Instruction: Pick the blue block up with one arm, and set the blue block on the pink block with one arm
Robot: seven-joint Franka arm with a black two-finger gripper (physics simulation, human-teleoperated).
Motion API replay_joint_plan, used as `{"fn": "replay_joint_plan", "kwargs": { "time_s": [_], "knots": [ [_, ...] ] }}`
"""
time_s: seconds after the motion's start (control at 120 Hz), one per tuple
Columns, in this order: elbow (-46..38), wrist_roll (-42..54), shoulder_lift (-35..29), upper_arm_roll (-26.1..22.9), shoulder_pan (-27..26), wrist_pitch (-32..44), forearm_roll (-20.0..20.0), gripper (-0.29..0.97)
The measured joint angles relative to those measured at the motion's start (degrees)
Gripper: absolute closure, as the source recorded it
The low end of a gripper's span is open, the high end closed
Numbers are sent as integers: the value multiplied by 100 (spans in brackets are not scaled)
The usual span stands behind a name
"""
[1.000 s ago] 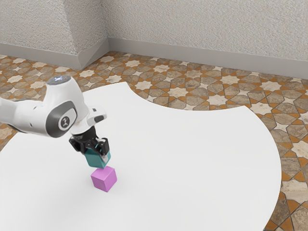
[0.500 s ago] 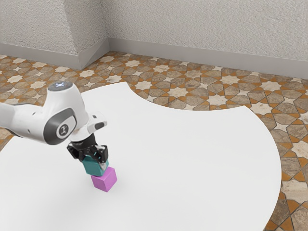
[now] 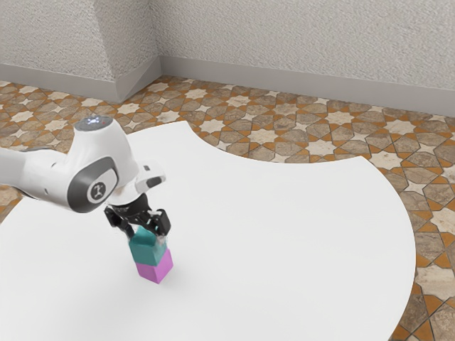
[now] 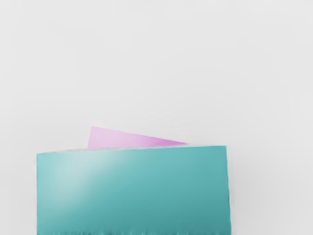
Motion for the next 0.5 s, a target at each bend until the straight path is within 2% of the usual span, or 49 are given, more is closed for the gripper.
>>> {"fn": "replay_joint_plan", "kwargs": {
  "time_s": [0.133,0.217,0.267,0.35,0.5],
  "knots": [
    [164,32,-1124,32,228,-319,7,6],
    [686,121,-1388,230,272,-574,10,4],
    [1340,190,-1252,350,278,-807,28,3],
    [2671,289,-603,415,279,-1457,154,2],
    [3367,440,-70,433,265,-2434,367,1]
  ]
}}
